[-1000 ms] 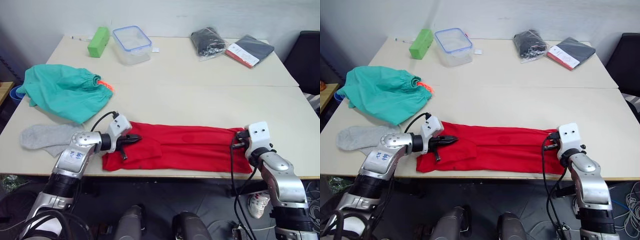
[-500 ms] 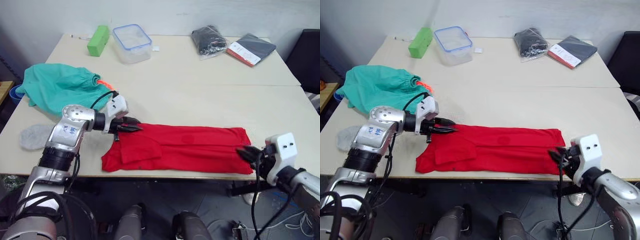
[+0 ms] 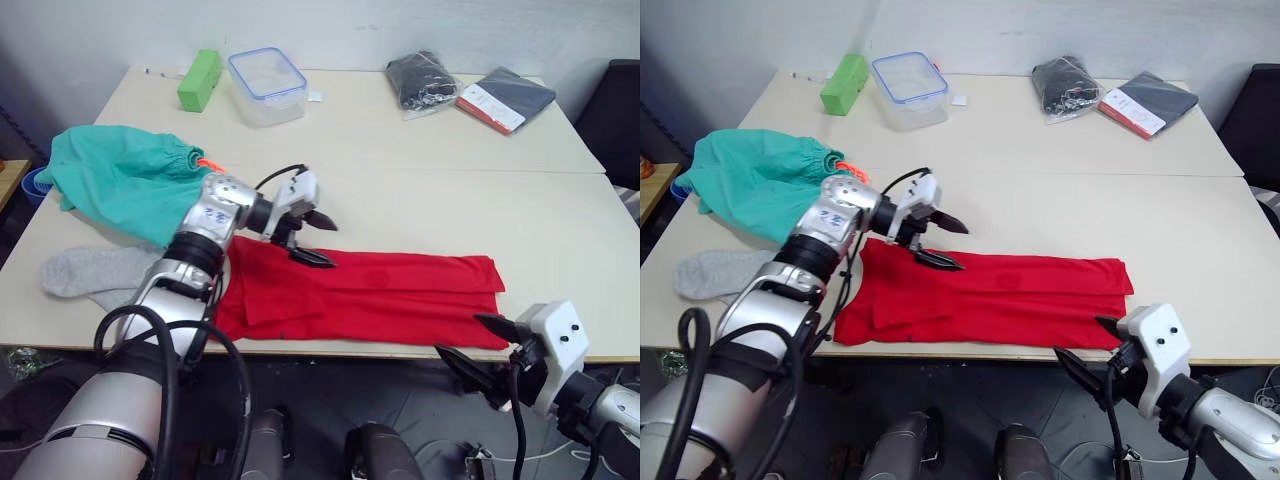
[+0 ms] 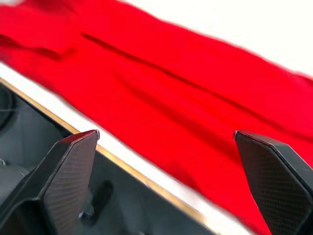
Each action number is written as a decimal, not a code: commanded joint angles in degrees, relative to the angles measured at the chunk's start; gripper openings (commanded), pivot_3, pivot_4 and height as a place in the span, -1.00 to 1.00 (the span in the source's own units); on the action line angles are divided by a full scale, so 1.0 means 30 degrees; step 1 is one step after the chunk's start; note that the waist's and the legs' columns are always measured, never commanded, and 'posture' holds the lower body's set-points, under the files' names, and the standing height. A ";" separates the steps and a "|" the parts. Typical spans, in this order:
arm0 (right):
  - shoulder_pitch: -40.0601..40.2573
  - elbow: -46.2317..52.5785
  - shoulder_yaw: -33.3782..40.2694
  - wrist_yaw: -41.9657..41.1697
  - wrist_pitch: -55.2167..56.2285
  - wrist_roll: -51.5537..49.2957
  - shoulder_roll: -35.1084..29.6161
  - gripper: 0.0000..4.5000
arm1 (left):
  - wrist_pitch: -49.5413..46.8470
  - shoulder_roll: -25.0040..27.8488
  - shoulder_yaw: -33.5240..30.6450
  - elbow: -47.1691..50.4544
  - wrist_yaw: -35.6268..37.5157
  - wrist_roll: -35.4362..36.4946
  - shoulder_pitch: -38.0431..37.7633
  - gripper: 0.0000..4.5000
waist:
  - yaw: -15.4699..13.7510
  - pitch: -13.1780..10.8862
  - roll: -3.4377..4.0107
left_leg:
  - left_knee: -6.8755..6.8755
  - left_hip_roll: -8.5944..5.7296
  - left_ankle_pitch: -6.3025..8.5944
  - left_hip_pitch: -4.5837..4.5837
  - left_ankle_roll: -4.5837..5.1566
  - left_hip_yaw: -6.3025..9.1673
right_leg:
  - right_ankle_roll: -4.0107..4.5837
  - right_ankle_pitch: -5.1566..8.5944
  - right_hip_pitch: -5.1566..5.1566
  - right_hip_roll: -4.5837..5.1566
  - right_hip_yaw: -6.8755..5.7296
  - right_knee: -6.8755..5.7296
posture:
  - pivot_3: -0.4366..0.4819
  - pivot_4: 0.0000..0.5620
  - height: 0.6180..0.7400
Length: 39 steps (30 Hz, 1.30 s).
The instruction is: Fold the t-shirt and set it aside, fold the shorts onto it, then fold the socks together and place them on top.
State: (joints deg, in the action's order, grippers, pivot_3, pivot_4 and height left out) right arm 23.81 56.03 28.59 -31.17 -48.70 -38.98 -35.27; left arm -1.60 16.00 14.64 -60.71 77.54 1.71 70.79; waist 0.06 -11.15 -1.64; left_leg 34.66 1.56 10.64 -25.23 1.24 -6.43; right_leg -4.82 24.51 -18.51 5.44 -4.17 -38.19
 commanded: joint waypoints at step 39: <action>-2.2126 -2.4604 -1.4146 -0.6513 0.3921 1.0319 -0.2776 -0.64 | -1.0594 0.9983 -0.3493 2.1950 0.0277 0.7473 -1.0269 1.00 | 0.0544 -0.0053 0.0081 | 0.0128 0.0035 -0.0023 0.0006 -0.0029 0.0047 | 0.0061 0.0032 0.0010 -0.0013 0.0000 -0.0162 | -0.05 -0.47 1.00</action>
State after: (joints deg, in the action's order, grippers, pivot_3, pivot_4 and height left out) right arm -41.08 -15.16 -12.92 -49.66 -39.08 -10.61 -43.63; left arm -33.38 45.13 6.15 3.16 79.31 23.30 40.05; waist 1.69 -11.31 -1.40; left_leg 35.04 1.67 10.58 -25.19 1.15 -6.31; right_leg -4.64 24.61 -18.48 5.40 -4.15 -38.68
